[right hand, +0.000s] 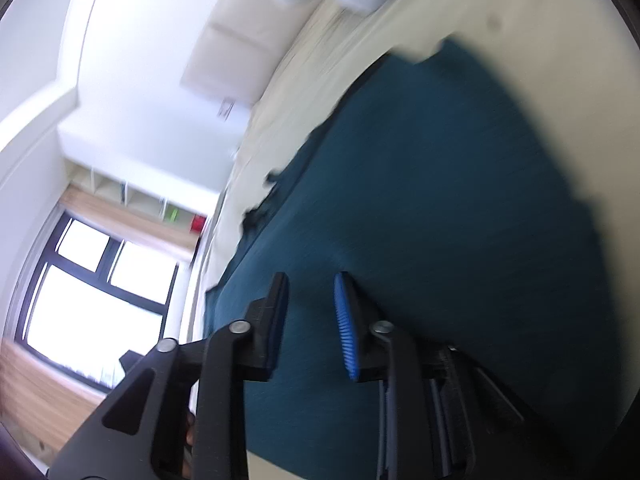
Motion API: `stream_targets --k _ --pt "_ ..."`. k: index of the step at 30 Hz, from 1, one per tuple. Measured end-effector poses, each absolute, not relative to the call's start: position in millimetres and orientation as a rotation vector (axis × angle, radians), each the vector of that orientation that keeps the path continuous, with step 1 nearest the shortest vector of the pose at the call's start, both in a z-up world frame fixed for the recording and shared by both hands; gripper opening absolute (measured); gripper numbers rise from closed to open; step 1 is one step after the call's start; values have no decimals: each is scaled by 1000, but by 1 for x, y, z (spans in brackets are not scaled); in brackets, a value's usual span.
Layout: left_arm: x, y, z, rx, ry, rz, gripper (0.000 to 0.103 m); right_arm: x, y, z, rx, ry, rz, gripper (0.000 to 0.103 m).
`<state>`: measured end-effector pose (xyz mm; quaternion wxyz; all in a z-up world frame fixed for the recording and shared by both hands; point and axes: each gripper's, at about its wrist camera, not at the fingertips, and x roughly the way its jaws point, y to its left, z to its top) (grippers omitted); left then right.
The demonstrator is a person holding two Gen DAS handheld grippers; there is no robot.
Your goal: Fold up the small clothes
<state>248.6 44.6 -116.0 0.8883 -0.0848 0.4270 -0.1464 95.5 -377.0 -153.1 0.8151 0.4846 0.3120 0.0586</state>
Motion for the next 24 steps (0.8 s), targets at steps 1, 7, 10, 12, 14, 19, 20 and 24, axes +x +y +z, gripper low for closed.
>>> stream_targets --k 1,7,10,12,14,19,20,24 --pt "248 48 -117 -189 887 -301 7 90 -386 -151 1035 649 96 17" --pt "242 59 -119 -226 881 -289 7 67 -418 -121 1000 588 -95 25" --pt "241 57 -119 -215 877 -280 7 87 -405 -104 941 603 -46 26" --pt "243 58 -120 -224 880 -285 7 97 -393 -95 903 639 22 26" --pt "243 59 -121 -229 883 -288 7 124 -369 -94 870 676 91 26" --pt "245 57 -121 -229 882 -283 7 183 -331 -108 823 780 175 27" --pt "245 58 -121 -239 880 -288 7 195 -329 -119 827 817 174 27" --pt "245 60 -121 -258 872 -302 6 202 -364 -145 921 765 127 18"
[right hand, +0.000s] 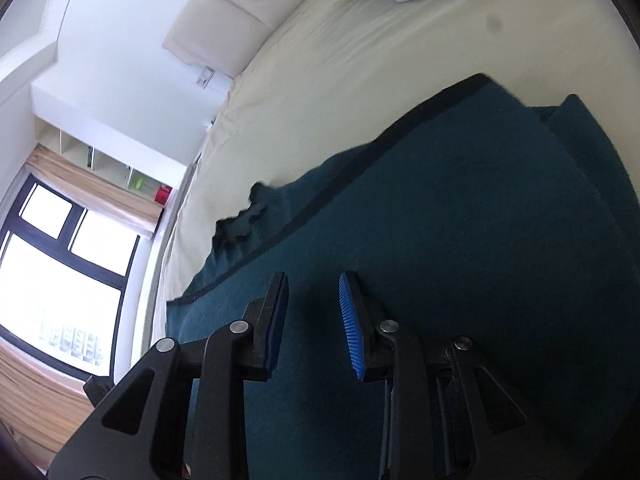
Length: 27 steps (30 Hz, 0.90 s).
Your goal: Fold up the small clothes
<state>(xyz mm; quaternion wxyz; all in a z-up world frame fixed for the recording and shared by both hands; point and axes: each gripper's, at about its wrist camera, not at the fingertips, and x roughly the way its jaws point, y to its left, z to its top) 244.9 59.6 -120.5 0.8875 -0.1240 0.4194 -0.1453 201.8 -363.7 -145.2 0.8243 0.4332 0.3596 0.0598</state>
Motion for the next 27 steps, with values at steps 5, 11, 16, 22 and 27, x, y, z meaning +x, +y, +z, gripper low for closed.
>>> stream_targets --k 5,11,16,22,27 --pt "244 63 -119 -291 859 -317 6 163 -410 -149 950 642 -46 6" --pt "238 64 -112 -329 849 -327 10 111 -430 -162 1022 620 -125 0" --pt "227 52 -89 -289 776 -318 56 94 -411 -131 896 670 -151 10" --pt "250 38 -76 -196 743 -287 58 131 -368 -90 768 648 1 44" --pt "287 38 -97 -152 825 -229 58 198 -352 -86 736 705 90 48"
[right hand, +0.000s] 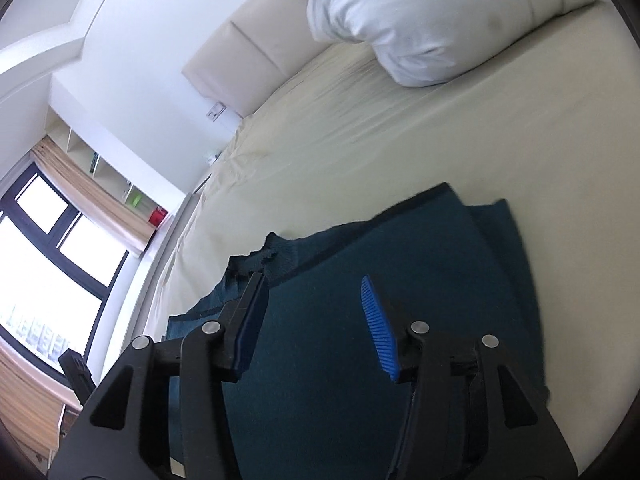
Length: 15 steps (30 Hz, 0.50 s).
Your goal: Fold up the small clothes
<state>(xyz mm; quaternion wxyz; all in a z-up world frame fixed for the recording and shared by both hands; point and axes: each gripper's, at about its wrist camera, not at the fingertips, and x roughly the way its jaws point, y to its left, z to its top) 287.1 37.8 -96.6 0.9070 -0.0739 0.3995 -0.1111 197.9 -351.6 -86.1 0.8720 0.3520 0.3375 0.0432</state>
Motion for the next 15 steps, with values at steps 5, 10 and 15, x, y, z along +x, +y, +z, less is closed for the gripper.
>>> stream_targets --k 5,10,15 --pt "296 59 -113 -277 832 -245 57 223 -386 -134 873 750 46 28" --pt "296 71 -115 -353 837 -273 54 177 -434 -135 949 651 -117 23" --pt "269 61 -102 -231 834 -188 53 120 -428 -105 799 653 -167 33"
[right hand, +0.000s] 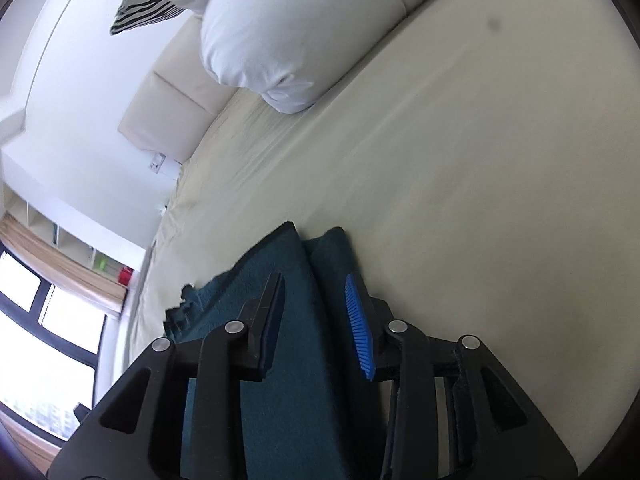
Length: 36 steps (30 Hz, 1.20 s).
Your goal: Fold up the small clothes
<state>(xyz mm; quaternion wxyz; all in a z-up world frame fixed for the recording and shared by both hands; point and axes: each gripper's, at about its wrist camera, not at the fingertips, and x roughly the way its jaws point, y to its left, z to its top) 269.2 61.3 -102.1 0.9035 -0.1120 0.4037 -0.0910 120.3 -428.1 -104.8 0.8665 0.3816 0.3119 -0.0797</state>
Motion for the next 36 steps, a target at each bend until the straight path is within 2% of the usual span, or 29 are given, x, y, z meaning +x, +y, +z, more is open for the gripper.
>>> stream_targets --k 1,2,8,10,11,12,14,18,26,29,30,31,36 --pt "259 59 -99 -216 826 -186 53 109 -418 -99 741 675 -164 38" --pt "248 57 -96 -202 815 -189 53 100 -410 -96 695 696 -173 49" --pt "204 35 -90 -105 786 -203 53 44 -394 -100 582 785 -188 50" --pt "204 33 -93 -93 811 -199 53 31 -384 -107 542 835 -186 43" --pt "205 34 -95 -90 823 -195 53 26 -381 -110 515 850 -196 26" --pt "206 35 -97 -87 834 -191 53 23 -378 -111 499 860 -211 16" --pt "211 39 -102 -95 855 -191 53 14 -379 -111 515 856 -224 9" --pt "209 44 -104 -108 855 -199 51 1 -380 -107 527 854 -234 7" --pt "207 50 -100 -134 857 -207 50 4 -387 -121 572 881 -209 7" --pt "202 60 -85 -175 829 -189 51 3 -386 -109 541 876 -201 12" --pt "199 63 -78 -179 810 -170 53 -1 -388 -102 530 868 -232 20" --pt "196 65 -70 -185 782 -160 53 -6 -390 -95 528 847 -266 23" --pt "193 36 -45 -123 709 -217 58 -5 -376 -57 533 738 -176 23"
